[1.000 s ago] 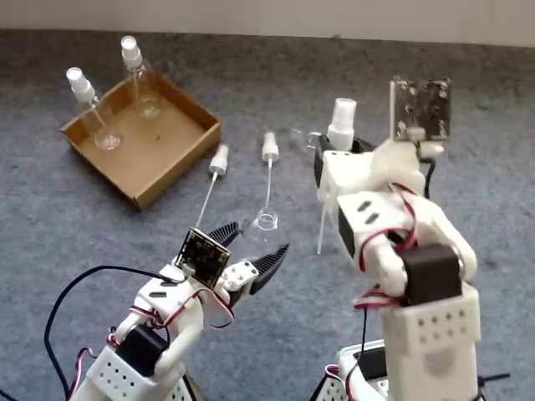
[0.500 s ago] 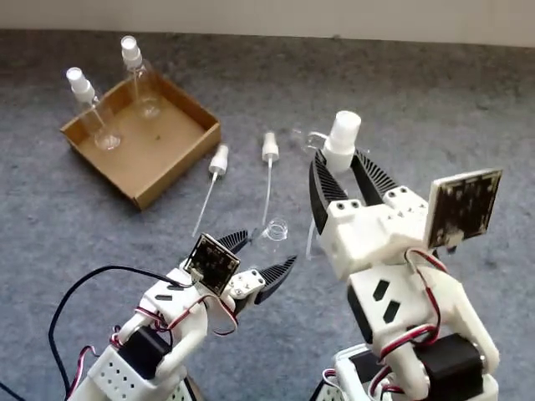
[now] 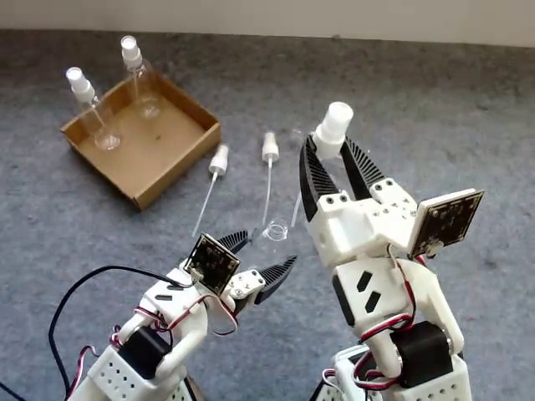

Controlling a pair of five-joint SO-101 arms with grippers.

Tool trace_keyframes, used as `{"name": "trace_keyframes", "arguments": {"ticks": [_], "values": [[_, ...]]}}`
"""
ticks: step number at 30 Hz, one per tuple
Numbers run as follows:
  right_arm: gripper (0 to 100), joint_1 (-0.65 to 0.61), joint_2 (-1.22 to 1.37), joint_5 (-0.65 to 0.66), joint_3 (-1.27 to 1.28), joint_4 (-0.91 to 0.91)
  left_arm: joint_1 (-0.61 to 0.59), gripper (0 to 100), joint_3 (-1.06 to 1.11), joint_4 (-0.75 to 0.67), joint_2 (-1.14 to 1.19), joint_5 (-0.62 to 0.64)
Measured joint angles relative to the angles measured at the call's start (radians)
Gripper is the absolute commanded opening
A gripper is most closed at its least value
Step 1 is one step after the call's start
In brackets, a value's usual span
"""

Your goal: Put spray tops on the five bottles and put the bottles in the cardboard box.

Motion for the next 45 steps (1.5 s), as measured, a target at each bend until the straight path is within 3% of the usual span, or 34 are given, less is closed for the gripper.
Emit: {"name": "trace_keyframes", "arguments": {"ticks": [6, 15, 29, 42, 45], "values": [[3.4, 0.0, -0.006, 0.0, 0.0, -0.009, 0.0, 15, 0.0, 0.0, 0.0, 0.0], [3.4, -0.112, -0.008, 0.003, 0.002, -0.009, 0.0, 15, 0.0, 0.0, 0.0, 0.0], [3.4, -0.084, -0.006, 0.008, 0.172, -0.126, 0.0, 15, 0.0, 0.0, 0.0, 0.0], [3.4, -0.078, -0.006, 0.009, 0.126, -0.126, 0.0, 15, 0.0, 0.0, 0.0, 0.0], [3.4, -0.026, -0.008, 0.009, 0.092, -0.126, 0.0, 15, 0.0, 0.0, 0.0, 0.0]]}}
